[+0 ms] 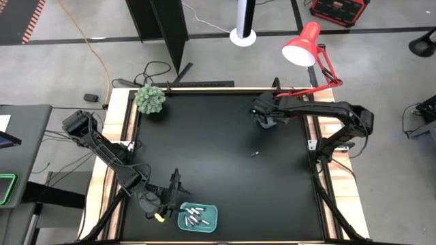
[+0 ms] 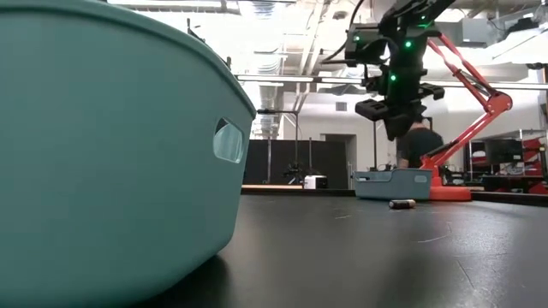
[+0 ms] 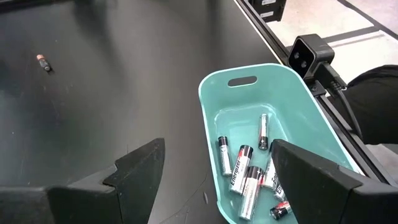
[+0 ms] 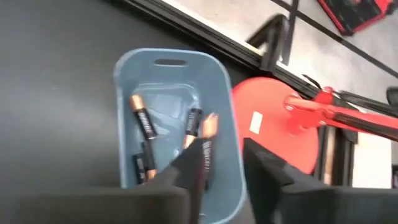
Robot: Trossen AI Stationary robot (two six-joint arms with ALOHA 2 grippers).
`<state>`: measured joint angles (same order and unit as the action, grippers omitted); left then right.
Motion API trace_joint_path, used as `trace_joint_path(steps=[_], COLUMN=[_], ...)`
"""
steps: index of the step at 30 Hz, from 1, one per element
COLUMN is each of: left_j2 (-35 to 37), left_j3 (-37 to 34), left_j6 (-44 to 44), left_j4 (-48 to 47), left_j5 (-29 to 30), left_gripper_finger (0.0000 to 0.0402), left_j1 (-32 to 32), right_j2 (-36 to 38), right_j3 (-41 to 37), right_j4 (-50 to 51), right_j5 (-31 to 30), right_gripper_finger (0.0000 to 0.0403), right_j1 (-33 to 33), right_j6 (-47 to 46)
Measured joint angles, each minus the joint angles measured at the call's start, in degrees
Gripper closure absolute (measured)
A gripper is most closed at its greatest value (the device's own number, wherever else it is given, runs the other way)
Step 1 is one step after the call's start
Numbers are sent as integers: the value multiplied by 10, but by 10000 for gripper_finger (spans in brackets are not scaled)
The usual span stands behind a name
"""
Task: Sort batteries
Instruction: Put the black battery into the blue bin
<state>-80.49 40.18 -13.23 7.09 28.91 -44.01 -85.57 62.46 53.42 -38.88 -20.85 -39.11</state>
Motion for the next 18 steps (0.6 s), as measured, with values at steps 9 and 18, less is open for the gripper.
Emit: trace_joint_path(steps=[9,18], left_j2=[0,0], left_j3=[0,0], left_j6=[0,0], left_j4=[0,1], left_j5=[0,0], left_gripper_finger=[110,110], left_j1=[0,0], right_j2=[0,0], right_j3=[0,0], right_j4=[-99,-60], right_j5=[100,223], right_gripper_finger=[159,174], right_j1=[90,192], right_j6=[264,535])
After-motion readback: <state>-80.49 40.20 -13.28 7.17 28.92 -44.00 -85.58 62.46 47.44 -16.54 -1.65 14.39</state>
